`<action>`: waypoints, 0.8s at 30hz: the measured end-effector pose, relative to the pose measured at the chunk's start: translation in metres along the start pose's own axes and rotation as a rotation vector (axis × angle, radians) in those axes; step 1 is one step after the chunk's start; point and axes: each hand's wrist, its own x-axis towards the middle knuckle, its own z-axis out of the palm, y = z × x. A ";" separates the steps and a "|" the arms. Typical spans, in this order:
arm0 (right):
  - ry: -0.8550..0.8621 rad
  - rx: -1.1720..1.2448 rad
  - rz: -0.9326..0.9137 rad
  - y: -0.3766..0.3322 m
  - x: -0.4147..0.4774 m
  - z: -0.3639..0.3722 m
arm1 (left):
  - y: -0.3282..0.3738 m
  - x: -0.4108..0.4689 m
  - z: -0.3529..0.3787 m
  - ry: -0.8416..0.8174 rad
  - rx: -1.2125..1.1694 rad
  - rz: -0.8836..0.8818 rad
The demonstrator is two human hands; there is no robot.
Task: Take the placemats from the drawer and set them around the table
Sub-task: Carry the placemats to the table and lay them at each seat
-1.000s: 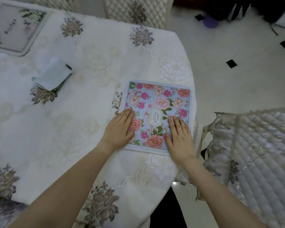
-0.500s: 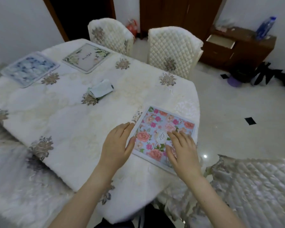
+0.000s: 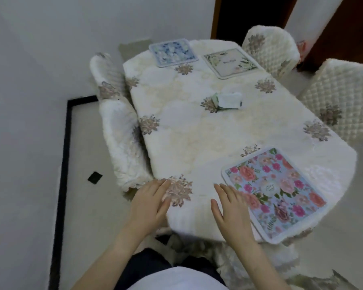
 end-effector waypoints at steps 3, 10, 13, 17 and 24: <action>-0.010 -0.012 -0.124 -0.033 0.017 0.001 | -0.014 -0.017 -0.027 0.102 0.006 -0.091; -0.007 0.031 -0.349 -0.131 0.018 0.029 | -0.076 -0.092 -0.078 0.177 0.081 -0.276; -0.048 0.082 -0.408 -0.181 -0.005 0.056 | -0.112 -0.150 -0.090 0.176 0.067 -0.367; -0.172 0.088 -0.434 -0.243 -0.050 0.104 | -0.162 -0.239 -0.107 0.158 0.064 -0.482; -0.293 0.059 -0.550 -0.355 -0.072 0.154 | -0.237 -0.356 -0.147 0.198 0.040 -0.719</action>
